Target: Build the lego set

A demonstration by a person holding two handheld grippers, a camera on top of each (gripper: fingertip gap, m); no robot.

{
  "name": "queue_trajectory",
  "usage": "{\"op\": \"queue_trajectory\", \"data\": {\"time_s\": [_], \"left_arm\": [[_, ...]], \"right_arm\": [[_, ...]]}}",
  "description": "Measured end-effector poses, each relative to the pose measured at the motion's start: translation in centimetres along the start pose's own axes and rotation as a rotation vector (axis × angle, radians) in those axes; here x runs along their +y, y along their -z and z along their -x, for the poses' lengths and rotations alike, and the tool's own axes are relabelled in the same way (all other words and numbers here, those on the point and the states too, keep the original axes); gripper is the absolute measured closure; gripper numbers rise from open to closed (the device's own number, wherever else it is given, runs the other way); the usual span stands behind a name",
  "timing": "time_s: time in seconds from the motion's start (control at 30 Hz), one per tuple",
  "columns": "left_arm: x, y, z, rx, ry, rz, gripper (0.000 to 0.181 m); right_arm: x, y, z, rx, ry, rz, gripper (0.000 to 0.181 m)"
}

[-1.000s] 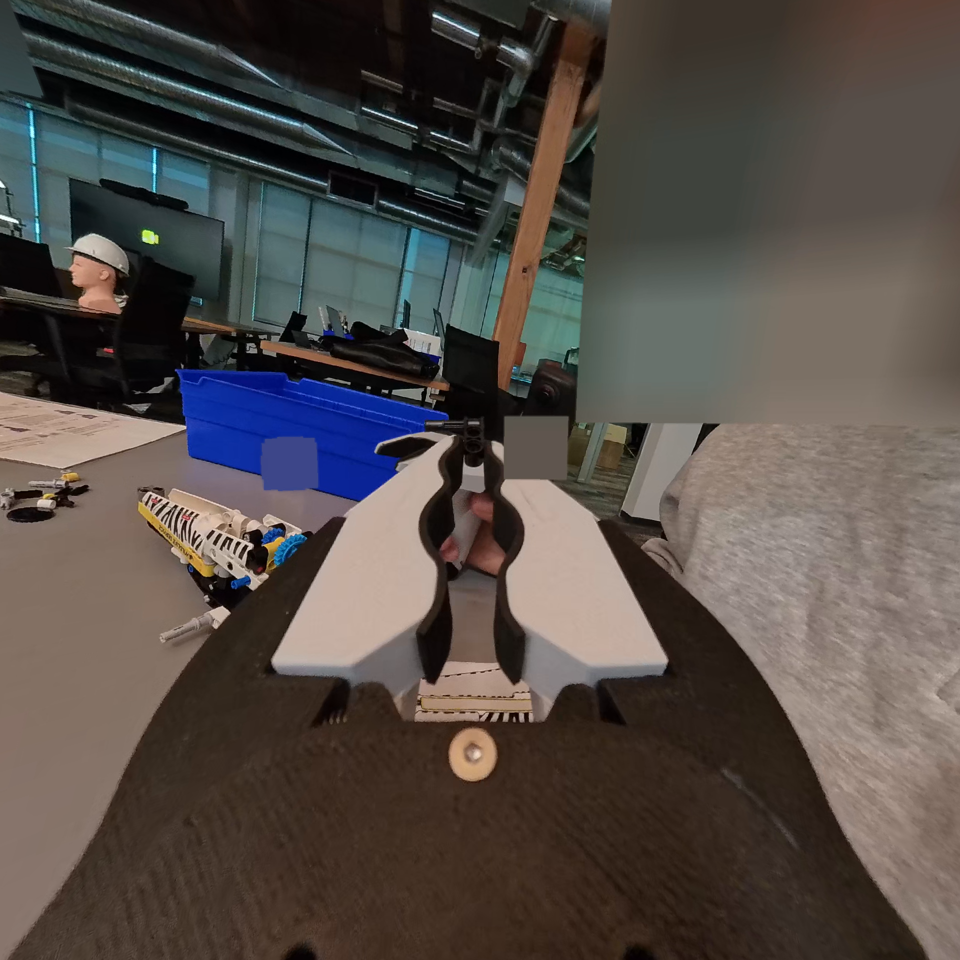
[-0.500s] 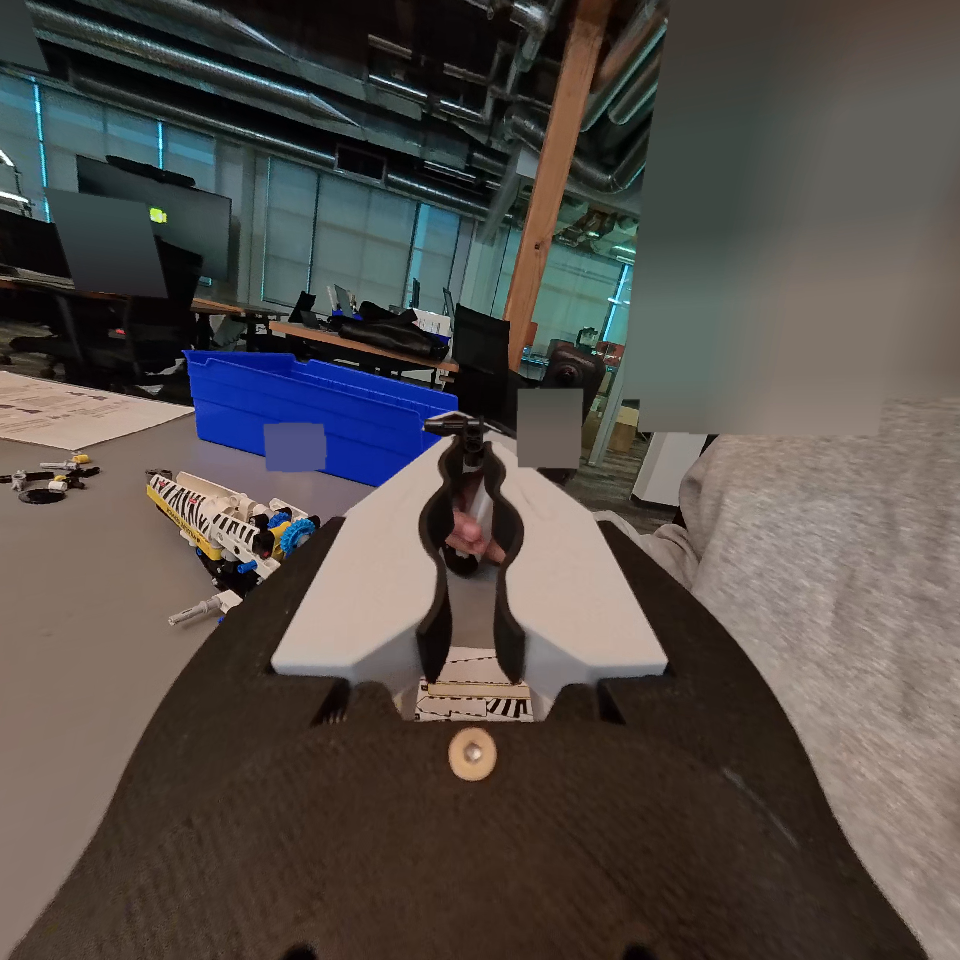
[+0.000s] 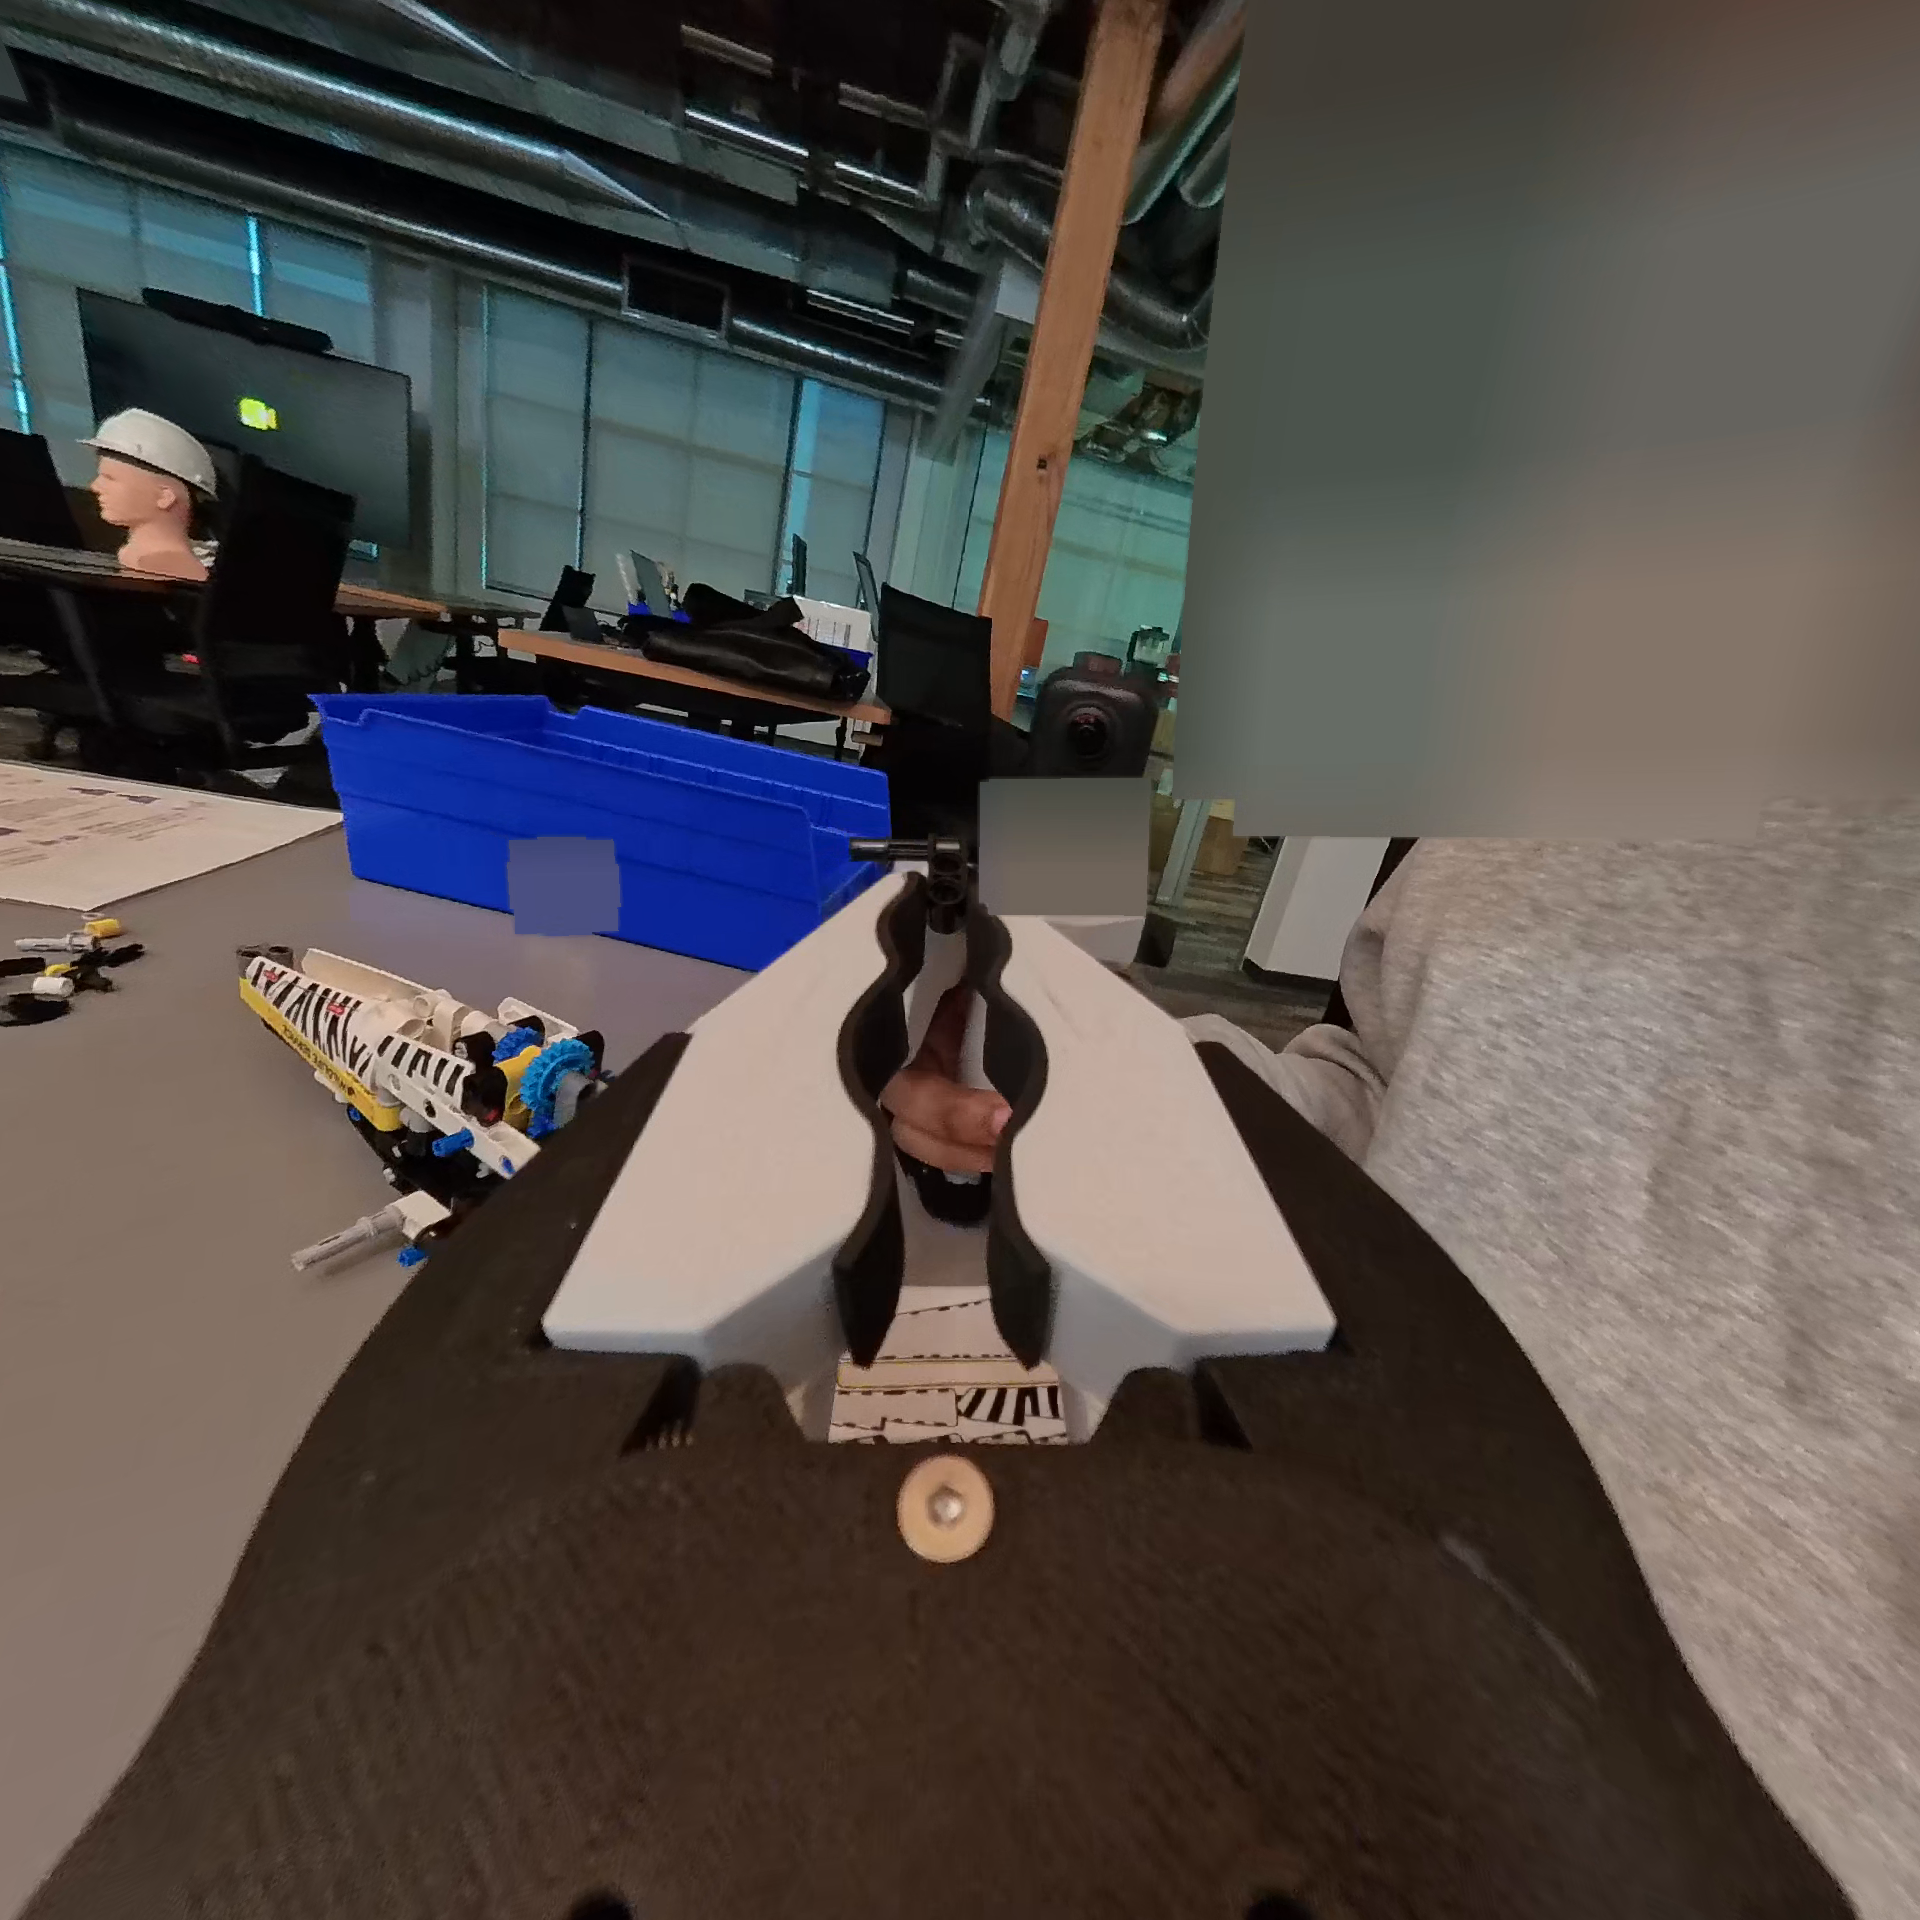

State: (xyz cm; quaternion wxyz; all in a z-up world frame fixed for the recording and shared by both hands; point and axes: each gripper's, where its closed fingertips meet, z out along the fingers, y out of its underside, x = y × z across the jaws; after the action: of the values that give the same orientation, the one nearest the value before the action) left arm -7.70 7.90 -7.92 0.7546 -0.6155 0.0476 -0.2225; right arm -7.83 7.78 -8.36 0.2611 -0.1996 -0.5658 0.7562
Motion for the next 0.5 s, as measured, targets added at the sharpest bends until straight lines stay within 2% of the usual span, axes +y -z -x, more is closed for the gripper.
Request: {"op": "queue_trajectory", "data": {"time_s": [0.17, 0.33, 0.5], "left_arm": [[0.33, -0.22, -0.47, 0.019, -0.014, 0.016, 0.177], [0.71, -0.40, -0.92, 0.044, -0.013, 0.035, 0.177], [1.00, -0.51, -0.85, 0.034, -0.027, 0.050, 0.177]], "right_arm": [[-0.82, -0.15, 0.31, -0.031, -0.087, -0.068, 0.169], [-1.05, -0.01, 0.16, -0.040, -0.123, -0.089, 0.176], [-0.89, -0.14, 0.29, -0.047, -0.145, -0.084, 0.175]]}}
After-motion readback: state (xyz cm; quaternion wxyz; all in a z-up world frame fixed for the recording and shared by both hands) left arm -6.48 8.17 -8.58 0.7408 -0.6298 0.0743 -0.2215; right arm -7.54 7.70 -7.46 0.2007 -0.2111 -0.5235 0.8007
